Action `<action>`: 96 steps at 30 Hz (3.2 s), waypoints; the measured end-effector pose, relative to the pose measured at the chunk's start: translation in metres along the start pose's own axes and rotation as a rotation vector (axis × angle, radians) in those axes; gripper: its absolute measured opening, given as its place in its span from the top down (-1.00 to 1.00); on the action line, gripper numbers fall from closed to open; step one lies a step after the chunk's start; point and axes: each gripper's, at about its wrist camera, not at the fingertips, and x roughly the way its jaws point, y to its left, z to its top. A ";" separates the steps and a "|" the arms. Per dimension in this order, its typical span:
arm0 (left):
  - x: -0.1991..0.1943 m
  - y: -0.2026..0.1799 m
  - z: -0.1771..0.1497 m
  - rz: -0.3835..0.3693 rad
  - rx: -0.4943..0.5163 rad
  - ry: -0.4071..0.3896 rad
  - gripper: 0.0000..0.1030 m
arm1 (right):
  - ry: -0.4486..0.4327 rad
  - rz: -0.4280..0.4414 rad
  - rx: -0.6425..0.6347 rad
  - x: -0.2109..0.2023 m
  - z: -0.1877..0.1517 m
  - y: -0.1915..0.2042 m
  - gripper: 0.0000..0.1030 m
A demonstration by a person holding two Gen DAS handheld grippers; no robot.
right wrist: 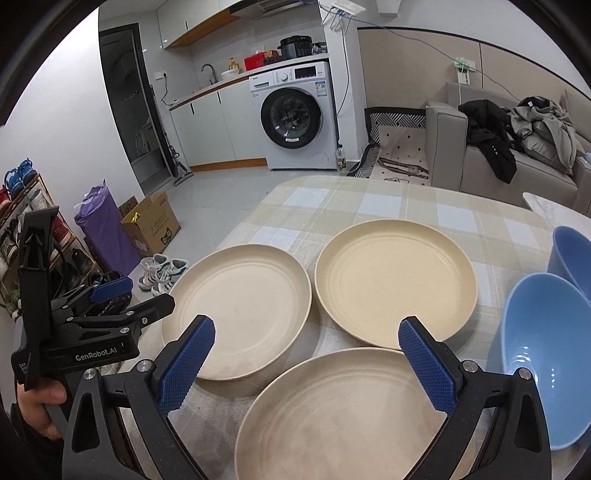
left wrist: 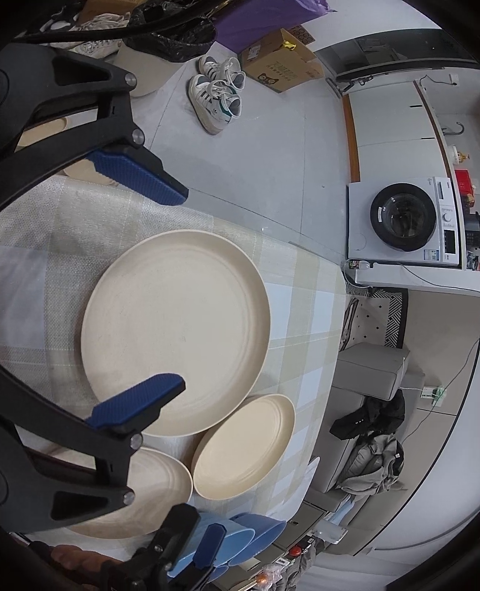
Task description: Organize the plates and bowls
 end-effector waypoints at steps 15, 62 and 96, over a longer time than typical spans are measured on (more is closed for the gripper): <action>0.064 0.017 0.003 0.016 -0.032 0.073 -0.75 | 0.106 0.018 0.004 0.053 0.002 0.006 -0.80; 0.088 0.032 -0.014 -0.012 -0.061 0.128 0.62 | 0.205 -0.057 0.011 0.099 -0.014 0.018 0.59; -0.002 -0.029 -0.013 -0.089 0.060 0.007 0.62 | 0.058 -0.105 0.056 -0.001 -0.023 0.000 0.59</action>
